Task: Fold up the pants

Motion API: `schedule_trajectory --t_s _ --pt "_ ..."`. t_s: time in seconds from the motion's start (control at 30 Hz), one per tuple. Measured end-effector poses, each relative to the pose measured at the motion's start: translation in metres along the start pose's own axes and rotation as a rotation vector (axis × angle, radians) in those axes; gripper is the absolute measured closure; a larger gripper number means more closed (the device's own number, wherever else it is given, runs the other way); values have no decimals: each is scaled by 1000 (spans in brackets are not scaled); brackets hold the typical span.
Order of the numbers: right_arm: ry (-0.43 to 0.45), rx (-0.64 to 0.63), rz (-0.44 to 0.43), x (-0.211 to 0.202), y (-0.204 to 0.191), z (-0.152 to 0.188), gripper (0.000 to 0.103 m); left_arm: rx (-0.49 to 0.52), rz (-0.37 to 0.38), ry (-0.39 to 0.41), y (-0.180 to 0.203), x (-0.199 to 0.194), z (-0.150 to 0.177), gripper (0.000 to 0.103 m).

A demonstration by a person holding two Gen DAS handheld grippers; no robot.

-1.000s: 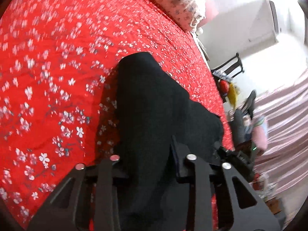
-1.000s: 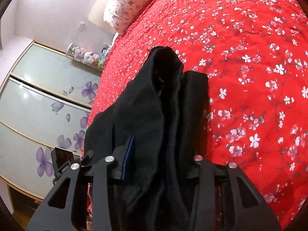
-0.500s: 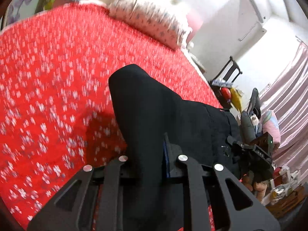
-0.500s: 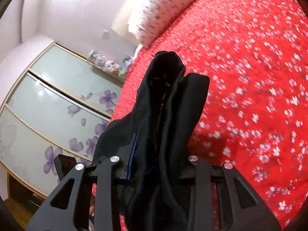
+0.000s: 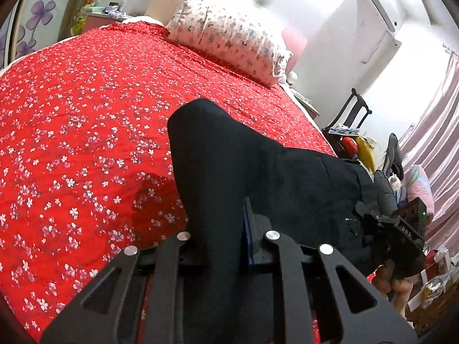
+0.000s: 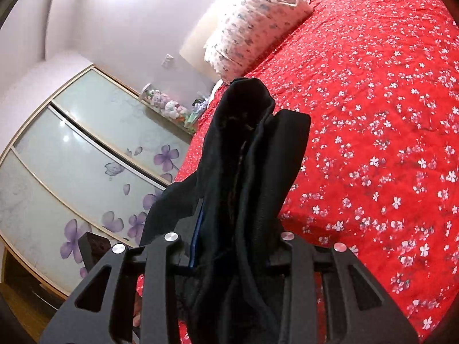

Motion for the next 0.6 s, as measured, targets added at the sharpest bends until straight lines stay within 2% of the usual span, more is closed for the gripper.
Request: schedule_trajectory --t_s 0.2,0.47,0.6 --pt "-3 4 25 2 8 6 70 5 -16 -11 -4 8 4 86" --pt "-1 92 106 5 49 17 70 -7 -43 -54 -12 27 15 85" --pt "-2 79 126 6 48 19 70 -18 -51 -57 -16 30 17 84"
Point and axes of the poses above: each gripper's, at about its wrist camera, not at the fingertips, and x roughly the way its jaws point, y to its right, z to its underside, the point moved 6 cm from there along x, roughly the way its jaws point, and after that the axes turned 12 degrees about -z, right-handed, at the moved point
